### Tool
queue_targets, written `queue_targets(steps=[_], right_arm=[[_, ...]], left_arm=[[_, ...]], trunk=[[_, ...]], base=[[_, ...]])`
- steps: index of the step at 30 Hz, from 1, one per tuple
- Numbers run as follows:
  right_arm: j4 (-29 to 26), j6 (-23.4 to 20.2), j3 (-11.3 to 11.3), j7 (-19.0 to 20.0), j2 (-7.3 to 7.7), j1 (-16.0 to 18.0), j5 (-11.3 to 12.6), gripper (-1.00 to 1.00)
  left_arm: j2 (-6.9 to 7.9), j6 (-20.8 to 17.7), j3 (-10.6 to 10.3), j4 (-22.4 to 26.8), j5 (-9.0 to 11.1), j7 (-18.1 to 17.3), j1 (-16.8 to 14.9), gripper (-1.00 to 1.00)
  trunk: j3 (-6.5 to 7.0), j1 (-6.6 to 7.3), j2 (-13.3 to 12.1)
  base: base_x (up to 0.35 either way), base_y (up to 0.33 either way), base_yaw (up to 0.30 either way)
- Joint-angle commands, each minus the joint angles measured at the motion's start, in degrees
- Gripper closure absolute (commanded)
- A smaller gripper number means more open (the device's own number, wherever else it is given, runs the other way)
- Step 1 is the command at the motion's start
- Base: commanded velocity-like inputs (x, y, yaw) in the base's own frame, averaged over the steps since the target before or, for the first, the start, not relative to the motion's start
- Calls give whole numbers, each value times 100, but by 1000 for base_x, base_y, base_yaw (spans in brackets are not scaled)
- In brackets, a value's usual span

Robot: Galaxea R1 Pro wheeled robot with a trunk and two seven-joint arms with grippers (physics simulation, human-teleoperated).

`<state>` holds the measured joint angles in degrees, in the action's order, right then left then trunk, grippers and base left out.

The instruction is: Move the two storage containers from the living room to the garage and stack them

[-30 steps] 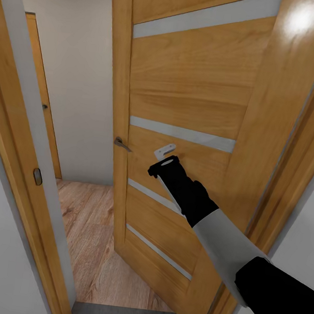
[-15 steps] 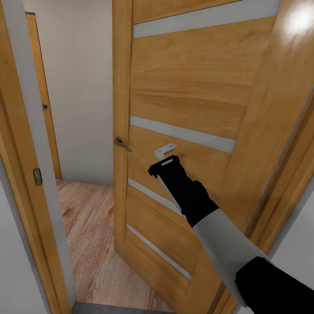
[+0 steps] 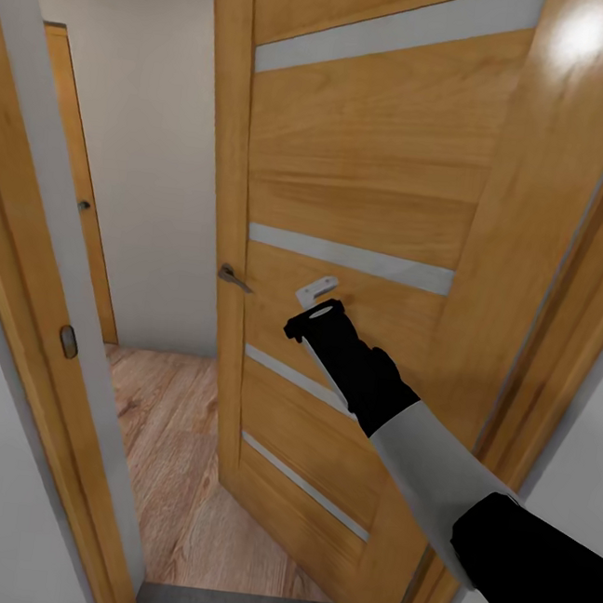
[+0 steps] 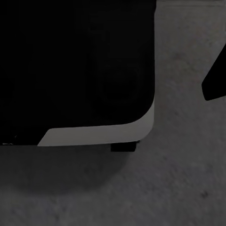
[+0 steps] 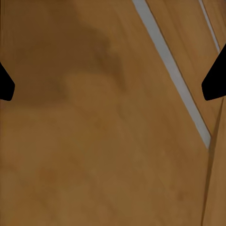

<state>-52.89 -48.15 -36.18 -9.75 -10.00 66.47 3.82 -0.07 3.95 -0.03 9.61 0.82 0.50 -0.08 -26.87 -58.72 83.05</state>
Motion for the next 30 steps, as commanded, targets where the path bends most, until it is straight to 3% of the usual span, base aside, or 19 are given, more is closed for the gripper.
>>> queue_targets(steps=[1, 9, 21, 30], right_arm=[[-2, -20, -11, -45, 0, 6, 41, -100], [-2, -19, -11, -51, 0, 5, 40, -100], [-9, -19, -27, -69, 0, 6, 35, -100], [-11, -10, -36, -62, 0, 1, 40, -100]], left_arm=[[-1, 22, 4, 0, 11, 8, -1, -100], [-2, 21, 17, -7, 10, 12, -1, -100], [-2, -18, 21, -9, 6, 12, -1, -100], [-2, 34, 42, -3, 11, 11, -1, -100]], trunk=[[-6, -1, 3], [-6, -1, 3], [-6, -1, 3], [-6, -1, 3]], base=[[38, 0, 0], [35, 0, 0], [268, 0, 0], [52, 0, 0]])
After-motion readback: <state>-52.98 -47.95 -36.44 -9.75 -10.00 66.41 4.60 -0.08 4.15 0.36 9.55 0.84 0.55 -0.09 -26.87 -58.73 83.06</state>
